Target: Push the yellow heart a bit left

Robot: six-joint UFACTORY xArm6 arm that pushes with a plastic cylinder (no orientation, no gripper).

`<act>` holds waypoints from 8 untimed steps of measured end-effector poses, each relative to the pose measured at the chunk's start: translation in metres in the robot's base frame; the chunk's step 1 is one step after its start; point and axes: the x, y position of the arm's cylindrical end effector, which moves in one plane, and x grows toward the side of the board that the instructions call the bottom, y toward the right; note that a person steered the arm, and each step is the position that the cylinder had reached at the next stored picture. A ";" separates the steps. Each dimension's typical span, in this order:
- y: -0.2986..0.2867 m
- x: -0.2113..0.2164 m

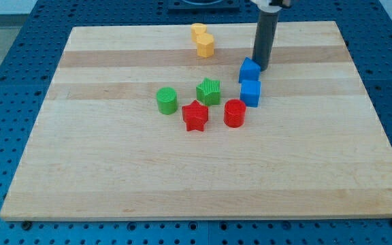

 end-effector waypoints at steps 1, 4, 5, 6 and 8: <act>-0.009 0.005; -0.015 -0.018; -0.015 -0.048; -0.016 -0.070; -0.072 -0.096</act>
